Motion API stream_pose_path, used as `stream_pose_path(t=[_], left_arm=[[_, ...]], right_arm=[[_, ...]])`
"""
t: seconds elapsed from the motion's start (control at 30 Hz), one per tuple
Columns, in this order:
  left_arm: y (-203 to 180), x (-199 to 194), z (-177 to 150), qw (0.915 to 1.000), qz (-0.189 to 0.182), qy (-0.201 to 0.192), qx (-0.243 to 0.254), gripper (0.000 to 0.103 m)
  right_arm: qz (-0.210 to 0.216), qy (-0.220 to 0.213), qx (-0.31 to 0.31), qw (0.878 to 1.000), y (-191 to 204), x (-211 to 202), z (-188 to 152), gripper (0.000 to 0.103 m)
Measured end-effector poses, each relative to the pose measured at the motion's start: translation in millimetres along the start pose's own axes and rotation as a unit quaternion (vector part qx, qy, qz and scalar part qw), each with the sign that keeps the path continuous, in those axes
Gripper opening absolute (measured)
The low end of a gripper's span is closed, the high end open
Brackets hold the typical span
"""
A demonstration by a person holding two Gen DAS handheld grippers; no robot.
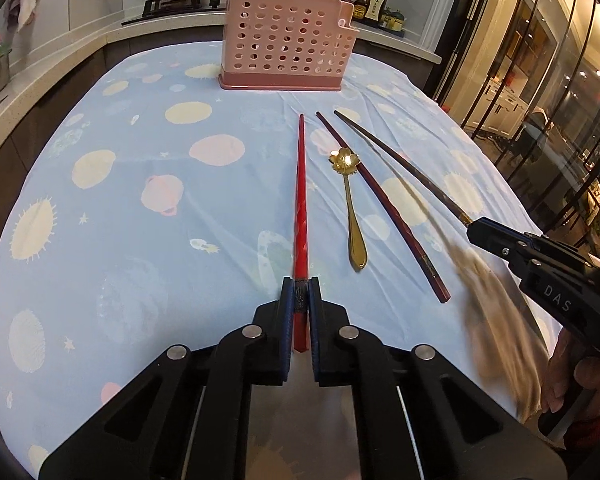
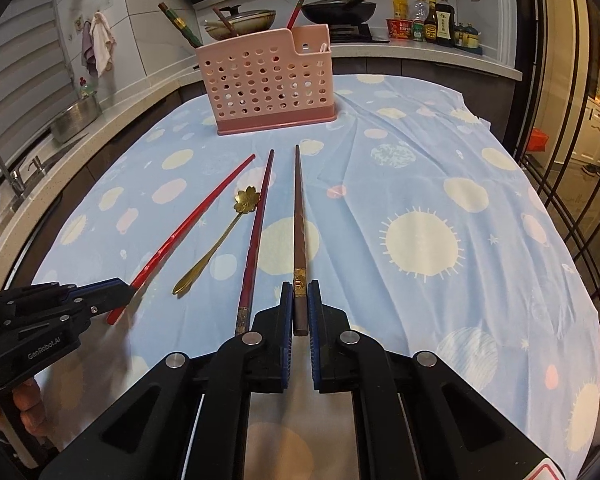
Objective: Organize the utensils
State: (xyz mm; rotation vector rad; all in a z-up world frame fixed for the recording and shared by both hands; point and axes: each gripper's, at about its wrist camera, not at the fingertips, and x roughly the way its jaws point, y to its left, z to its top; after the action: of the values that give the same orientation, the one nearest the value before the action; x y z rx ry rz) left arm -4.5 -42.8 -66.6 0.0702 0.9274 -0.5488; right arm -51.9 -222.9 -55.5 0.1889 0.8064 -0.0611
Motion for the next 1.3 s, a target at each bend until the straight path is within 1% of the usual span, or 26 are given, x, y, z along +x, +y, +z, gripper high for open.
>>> stream_pose_path(t=[0.27,0.5,0.67,0.97,1.13,1.2,1.3], left_arm=[[-4.0,-30.2,17.4,0.9992,0.000,-0.039,0.007,0.007],[-6.5,-65.9,56.4,0.9949,-0.007,-0.100,0.015,0.007],[-11.9,-82.9,91.2,0.9893,0.003,-0.142,0.033,0.007],[-23.3,-101.5,152.4,0.9777,0.016,-0.200,0.062,0.007],[-30.1,-107.2,183.1,0.9725,0.007,-0.221,0.072,0.007],[-33.3,-109.0,194.5,0.9696,0.009,-0.231,0.078,0.003],[-35.6,-114.8,213.5,0.9651,0.006,-0.250,0.079,0.003]], right_arm=[[0.011,-0.039,0.004,0.999,-2.0,-27.4,19.4,0.007],[0.038,-0.093,0.010,0.995,-4.4,-58.6,56.3,0.007],[0.047,-0.131,0.013,0.990,-9.8,-75.7,85.8,0.007],[0.056,-0.180,0.004,0.982,-13.7,-88.8,137.8,0.007],[0.066,-0.197,0.003,0.978,-16.8,-90.3,167.3,0.007],[0.064,-0.208,0.000,0.976,-17.5,-91.8,180.6,0.007],[0.062,-0.225,0.000,0.972,-19.1,-93.7,202.2,0.007]])
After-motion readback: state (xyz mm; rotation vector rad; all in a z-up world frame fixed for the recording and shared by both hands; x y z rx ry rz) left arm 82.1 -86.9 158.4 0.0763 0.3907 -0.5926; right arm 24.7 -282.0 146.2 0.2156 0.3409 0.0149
